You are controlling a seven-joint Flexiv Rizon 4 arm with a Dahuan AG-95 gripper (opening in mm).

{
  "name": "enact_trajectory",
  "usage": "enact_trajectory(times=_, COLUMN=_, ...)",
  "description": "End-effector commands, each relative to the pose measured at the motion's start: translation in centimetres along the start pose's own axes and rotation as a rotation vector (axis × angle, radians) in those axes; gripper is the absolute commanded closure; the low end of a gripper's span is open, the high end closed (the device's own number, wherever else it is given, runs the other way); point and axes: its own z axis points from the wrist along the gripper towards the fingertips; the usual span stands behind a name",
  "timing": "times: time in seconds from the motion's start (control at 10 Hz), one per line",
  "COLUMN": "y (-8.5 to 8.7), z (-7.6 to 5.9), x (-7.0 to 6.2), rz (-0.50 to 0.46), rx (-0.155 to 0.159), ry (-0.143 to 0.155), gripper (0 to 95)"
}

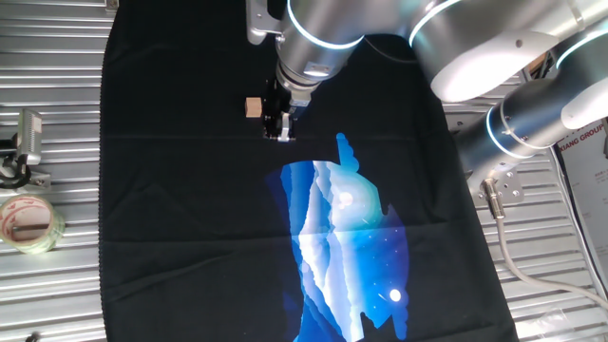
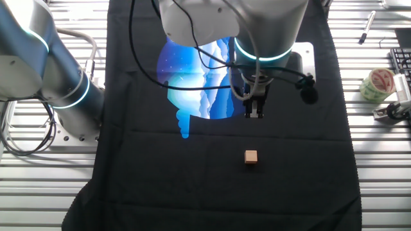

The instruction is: Pick up the small block on the left and move it to the right

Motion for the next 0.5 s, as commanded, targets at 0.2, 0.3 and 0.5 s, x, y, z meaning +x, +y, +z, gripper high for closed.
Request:
enact_trajectory(times=0.2, y=-0.9, z=-0.3, x=0.5, rz=-0.002, rx=-0.002, ry=-0.006, gripper=95.0)
enact_trajectory(times=0.3, y=-1.3, z=-0.3, x=0.6, rz=-0.010, rx=-0.004, ry=-0.006, gripper=95.0)
enact_trajectory(times=0.5, y=-1.8, z=-0.2, x=0.6, rz=-0.021, rx=-0.007, ry=-0.008, gripper=95.0)
